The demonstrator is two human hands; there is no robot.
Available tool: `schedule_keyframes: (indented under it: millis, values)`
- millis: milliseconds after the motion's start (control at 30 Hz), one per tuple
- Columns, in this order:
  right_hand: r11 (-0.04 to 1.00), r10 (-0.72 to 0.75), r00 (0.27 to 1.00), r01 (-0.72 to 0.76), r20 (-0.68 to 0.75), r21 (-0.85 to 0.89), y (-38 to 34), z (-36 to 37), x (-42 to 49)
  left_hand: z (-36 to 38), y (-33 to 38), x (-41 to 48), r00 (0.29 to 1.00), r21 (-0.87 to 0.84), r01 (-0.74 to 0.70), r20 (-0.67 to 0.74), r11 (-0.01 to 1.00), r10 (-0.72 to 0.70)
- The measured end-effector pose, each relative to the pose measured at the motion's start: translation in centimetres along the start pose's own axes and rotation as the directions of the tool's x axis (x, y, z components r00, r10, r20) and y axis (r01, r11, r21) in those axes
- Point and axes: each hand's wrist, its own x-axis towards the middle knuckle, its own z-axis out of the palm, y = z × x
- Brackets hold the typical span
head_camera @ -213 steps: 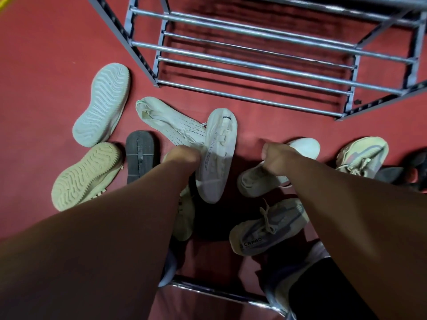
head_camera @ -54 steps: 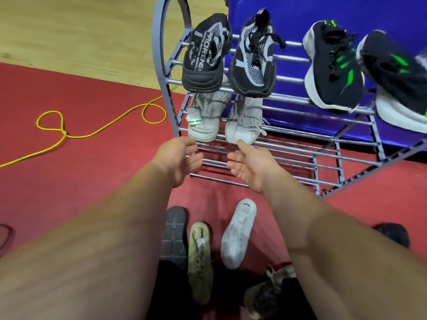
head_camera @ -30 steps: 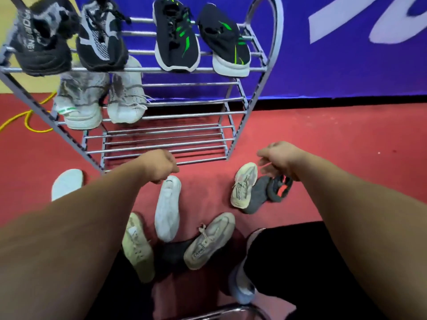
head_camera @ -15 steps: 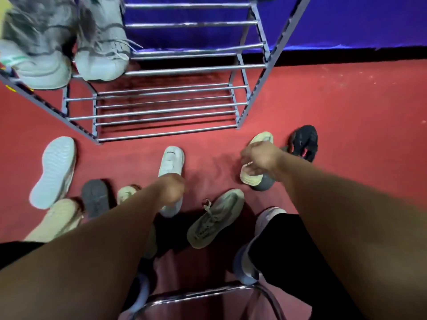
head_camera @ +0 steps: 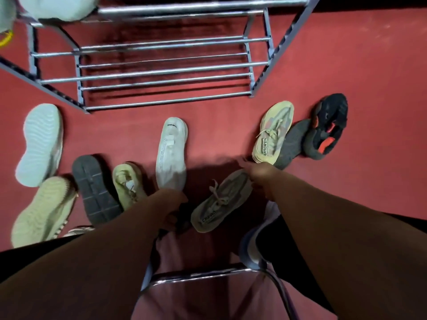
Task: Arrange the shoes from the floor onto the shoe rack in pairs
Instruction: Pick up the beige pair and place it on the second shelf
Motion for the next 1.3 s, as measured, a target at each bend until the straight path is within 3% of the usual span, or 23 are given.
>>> schedule_keyframes:
  millis: [133,300,367,433,533,700,900,1067,1167,1233,1300]
  values:
    - [1.000,-0.012,1.000,0.012,-0.015,0.012,2.1,0.6,2.3,1.4,-1.4,0.8,0.986,0.092,0.108,0.117,0.990,-0.119]
    - [0.997,0.070,0.997,-0.072,-0.046,-0.036,10.5,-0.6,15.7,1.7,-1.0,1.0,0.950,-0.046,0.108,0.299,0.993,-0.089]
    - [0.996,0.085,0.995,-0.085,0.052,-0.015,9.3,0.5,13.9,1.7,-0.4,0.8,0.945,-0.088,0.099,0.319,0.991,-0.066]
    - [0.995,0.088,0.995,-0.089,0.049,0.038,3.3,1.1,4.6,1.6,0.4,0.4,0.946,-0.178,0.079,0.324,0.981,-0.017]
    - [0.974,0.135,0.984,-0.154,0.118,0.167,0.6,1.0,0.2,1.3,1.9,0.2,0.960,-0.322,-0.027,0.256,0.946,0.114]
    - [0.916,0.206,0.976,-0.217,0.069,0.337,1.0,0.1,1.0,0.6,4.8,0.1,0.930,-0.370,-0.296,0.098,0.881,0.354]
    - [0.724,0.304,0.950,-0.281,0.075,0.630,1.0,-1.7,2.8,0.0,8.7,-1.5,0.845,-0.424,-0.534,-0.231,0.732,0.483]
    - [0.531,0.271,0.962,-0.154,0.005,0.833,0.5,-2.0,4.5,-3.0,10.5,-1.3,0.786,-0.258,-0.616,-0.273,0.745,0.555]
    - [0.476,0.273,0.962,-0.150,0.016,0.867,0.2,-1.7,4.3,-2.7,9.9,-1.0,0.775,-0.292,-0.632,-0.263,0.718,0.575]
    - [0.473,0.237,0.970,-0.170,0.061,0.865,0.0,-1.2,4.2,-1.6,9.3,-0.8,0.782,-0.358,-0.624,-0.288,0.695,0.553]
    - [0.547,0.208,0.968,-0.233,0.139,0.804,0.0,-0.4,3.8,-0.3,8.5,-0.7,0.820,-0.487,-0.570,-0.289,0.662,0.494]
